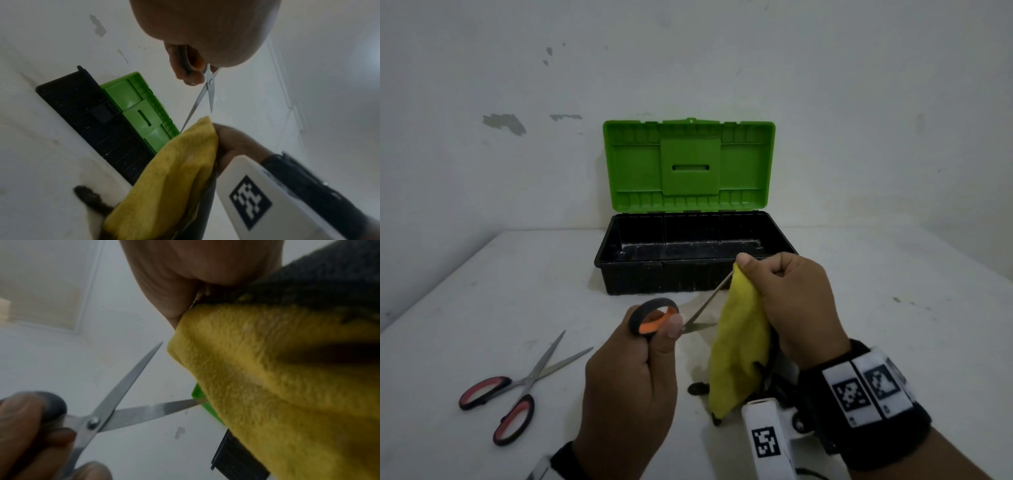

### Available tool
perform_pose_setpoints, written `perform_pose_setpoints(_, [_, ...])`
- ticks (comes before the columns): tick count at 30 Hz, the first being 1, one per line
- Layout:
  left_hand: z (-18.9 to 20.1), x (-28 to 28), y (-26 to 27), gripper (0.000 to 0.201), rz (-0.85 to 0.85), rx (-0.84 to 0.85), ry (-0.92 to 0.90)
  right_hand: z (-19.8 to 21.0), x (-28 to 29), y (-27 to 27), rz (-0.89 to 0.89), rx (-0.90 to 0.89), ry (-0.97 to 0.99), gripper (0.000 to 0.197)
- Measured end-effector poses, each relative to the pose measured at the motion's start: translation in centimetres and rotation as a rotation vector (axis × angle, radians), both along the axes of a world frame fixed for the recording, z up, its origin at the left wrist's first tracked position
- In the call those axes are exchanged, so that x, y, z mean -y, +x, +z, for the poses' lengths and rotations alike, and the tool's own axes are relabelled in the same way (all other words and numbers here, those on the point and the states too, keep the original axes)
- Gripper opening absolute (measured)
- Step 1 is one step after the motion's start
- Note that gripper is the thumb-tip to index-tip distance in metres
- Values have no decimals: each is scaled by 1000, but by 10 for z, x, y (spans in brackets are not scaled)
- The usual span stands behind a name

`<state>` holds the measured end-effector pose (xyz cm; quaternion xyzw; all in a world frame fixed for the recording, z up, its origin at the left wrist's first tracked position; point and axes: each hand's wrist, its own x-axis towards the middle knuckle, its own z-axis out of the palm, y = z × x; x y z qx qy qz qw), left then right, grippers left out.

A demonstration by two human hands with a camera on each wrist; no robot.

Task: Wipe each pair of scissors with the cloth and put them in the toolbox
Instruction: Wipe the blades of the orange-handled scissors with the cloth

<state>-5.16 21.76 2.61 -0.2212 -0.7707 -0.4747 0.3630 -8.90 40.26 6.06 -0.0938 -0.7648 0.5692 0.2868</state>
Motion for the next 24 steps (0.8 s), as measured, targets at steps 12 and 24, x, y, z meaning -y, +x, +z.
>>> perform_pose_setpoints(12, [27,1,-12,41,-182,906,789,1,-2,30,245,-28,-82,7])
perform_pose_setpoints(24, [33,-5,-9,42,-260,1040,780,8,16,45,508,130,-129,14])
